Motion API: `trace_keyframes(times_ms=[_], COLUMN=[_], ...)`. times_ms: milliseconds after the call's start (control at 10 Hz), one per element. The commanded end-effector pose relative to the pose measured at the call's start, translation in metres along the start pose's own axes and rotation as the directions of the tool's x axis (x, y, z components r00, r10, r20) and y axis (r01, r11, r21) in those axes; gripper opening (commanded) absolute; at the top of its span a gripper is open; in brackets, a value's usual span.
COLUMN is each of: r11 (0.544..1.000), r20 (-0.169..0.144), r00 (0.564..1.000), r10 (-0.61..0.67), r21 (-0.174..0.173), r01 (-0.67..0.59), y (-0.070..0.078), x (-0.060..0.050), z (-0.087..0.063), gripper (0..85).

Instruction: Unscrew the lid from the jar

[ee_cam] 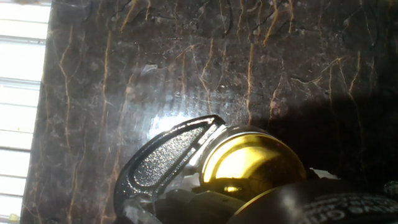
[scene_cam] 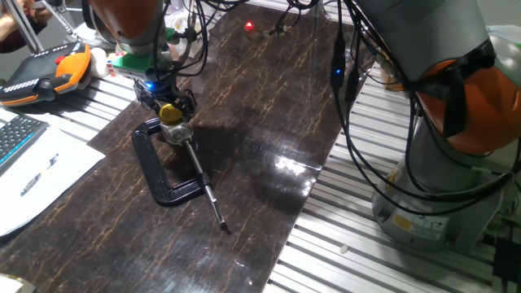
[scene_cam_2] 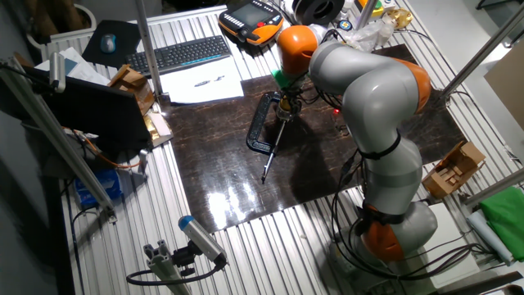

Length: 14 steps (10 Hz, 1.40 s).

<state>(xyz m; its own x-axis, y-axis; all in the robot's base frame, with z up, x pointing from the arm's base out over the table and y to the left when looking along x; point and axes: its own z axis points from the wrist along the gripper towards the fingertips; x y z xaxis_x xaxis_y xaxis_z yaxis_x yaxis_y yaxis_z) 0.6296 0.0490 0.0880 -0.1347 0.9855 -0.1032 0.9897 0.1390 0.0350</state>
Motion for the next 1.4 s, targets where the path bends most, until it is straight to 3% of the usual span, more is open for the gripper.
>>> trace_keyframes(times_ms=[0,600,1100,1300], r11=[1.000,0.995,0.952,0.916], r20=[-0.003,-0.015,-0.016,-0.011], r00=[1.000,0.995,0.952,0.916], r10=[-0.003,-0.100,-0.306,-0.401], r21=[0.000,-0.003,-0.005,-0.004], r01=[0.003,0.100,0.306,0.401], y=[-0.0003,-0.0008,0.0000,0.0002], x=[0.0002,0.0008,0.0019,0.0022], z=[0.0006,0.0006,-0.0015,-0.0019], gripper=[67.7,1.7,0.7,0.7])
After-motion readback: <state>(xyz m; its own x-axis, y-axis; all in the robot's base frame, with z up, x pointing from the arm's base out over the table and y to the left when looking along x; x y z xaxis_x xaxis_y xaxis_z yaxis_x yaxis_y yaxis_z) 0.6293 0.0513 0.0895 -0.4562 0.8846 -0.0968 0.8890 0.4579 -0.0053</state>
